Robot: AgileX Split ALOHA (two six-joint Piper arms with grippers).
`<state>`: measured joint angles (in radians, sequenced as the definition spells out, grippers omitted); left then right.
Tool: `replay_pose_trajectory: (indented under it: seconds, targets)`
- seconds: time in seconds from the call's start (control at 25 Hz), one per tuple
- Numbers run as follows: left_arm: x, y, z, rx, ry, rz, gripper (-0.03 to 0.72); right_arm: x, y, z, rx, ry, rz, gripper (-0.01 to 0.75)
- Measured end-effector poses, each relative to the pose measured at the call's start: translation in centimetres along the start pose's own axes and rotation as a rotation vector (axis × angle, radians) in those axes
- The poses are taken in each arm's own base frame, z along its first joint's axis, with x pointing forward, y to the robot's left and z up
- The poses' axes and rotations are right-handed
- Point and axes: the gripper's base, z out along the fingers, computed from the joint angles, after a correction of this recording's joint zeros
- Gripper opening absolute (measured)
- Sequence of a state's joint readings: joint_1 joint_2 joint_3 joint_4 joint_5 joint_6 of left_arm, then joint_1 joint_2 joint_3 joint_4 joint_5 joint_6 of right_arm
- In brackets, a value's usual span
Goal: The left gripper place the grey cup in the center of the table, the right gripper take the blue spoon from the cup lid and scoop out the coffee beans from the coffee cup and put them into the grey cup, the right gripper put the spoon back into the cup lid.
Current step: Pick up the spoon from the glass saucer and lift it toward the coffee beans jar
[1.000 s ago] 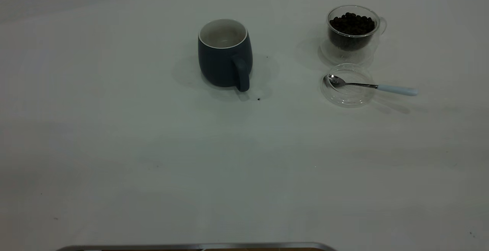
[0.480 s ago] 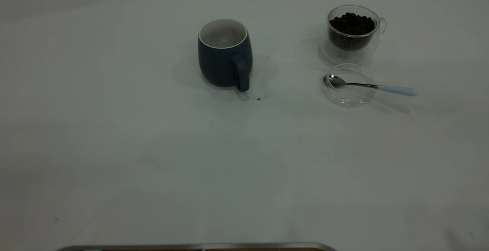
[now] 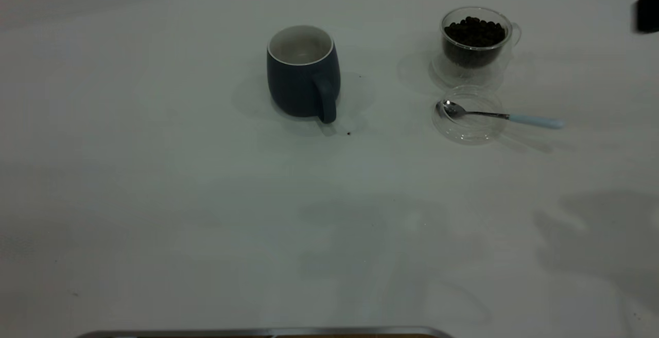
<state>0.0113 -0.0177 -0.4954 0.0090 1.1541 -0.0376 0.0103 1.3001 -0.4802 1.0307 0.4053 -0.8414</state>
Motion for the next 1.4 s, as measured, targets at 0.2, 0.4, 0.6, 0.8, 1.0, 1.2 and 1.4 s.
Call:
replay_pose_trajectory:
  seconds: [0.2, 0.4, 0.6, 0.8, 1.0, 1.2, 1.4]
  targets:
    - [0.0, 0.0, 0.0, 0.000, 0.000, 0.000, 0.497, 0.3, -1.5, 4.6, -0.012, 0.053, 0.096, 0.559]
    - [0.0, 0.0, 0.0, 0.000, 0.001, 0.000, 0.497, -0.1, -4.1, 8.5, 0.001, 0.081, 0.150, 0.559]
    - [0.0, 0.0, 0.0, 0.000, 0.001, 0.000, 0.497, -1.1, -8.0, 10.6, -0.022, 0.072, 0.256, 0.559]
    - [0.0, 0.0, 0.0, 0.000, 0.001, 0.001, 0.497, -1.2, -11.8, 12.5, -0.027, 0.071, 0.359, 0.558]
    - [0.0, 0.0, 0.0, 0.000, 0.001, 0.001, 0.497, -1.3, -13.4, 15.3, -0.108, 0.110, 0.341, 0.558]
    - [0.0, 0.0, 0.0, 0.000, 0.001, 0.001, 0.497, -1.2, -13.9, 17.9, -0.227, 0.142, 0.319, 0.558]
    - [0.0, 0.0, 0.0, 0.000, 0.001, 0.001, 0.497, -0.8, -14.8, 19.8, -0.264, 0.153, 0.337, 0.558]
